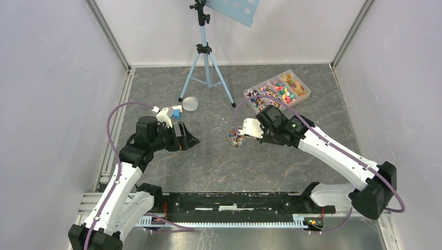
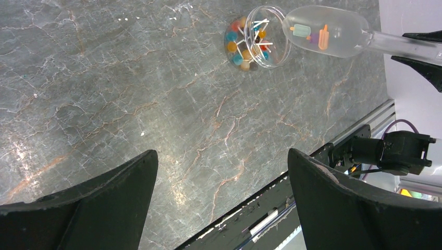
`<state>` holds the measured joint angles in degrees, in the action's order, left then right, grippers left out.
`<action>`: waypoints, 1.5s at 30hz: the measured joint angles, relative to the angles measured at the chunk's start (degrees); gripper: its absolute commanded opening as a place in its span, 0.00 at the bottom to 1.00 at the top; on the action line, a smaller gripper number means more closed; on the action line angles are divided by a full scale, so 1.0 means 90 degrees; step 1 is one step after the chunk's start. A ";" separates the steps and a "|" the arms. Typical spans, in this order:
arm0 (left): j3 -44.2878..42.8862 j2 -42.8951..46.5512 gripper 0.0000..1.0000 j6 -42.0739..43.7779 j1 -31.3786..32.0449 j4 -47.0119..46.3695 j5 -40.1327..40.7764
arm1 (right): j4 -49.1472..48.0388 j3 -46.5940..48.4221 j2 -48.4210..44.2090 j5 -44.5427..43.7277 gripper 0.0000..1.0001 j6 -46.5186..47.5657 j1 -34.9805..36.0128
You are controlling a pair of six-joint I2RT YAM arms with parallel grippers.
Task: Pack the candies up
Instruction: Place the fake candies in the packing bottle.
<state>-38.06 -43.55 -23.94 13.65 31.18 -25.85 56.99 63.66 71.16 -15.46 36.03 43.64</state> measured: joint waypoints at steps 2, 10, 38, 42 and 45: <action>0.0000 0.0000 1.00 -0.0002 0.0000 0.0000 0.0000 | 0.0102 0.0083 0.0034 -0.0126 0.00 -0.0044 0.0051; 0.0000 0.0012 1.00 -0.0002 0.0000 0.0000 0.0002 | 0.0435 0.0420 0.0119 -0.0476 0.00 -0.0197 0.0257; 0.0000 0.0175 0.97 0.0005 0.0000 0.0002 0.0187 | 0.0270 0.0627 -0.0034 0.0452 0.00 -0.0379 0.0461; -0.0153 -0.0204 0.90 0.0000 0.0000 0.0007 -0.0107 | -0.0272 0.0559 -0.0202 0.1396 0.00 -0.0381 0.0469; -0.0464 -0.0486 0.86 -0.0002 0.0000 -0.0051 -0.0423 | -0.0697 0.0333 -0.0335 0.2016 0.00 -0.0379 0.0474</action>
<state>-42.24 -47.92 -23.97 13.65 30.72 -29.65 50.72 66.65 68.14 2.68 32.62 47.90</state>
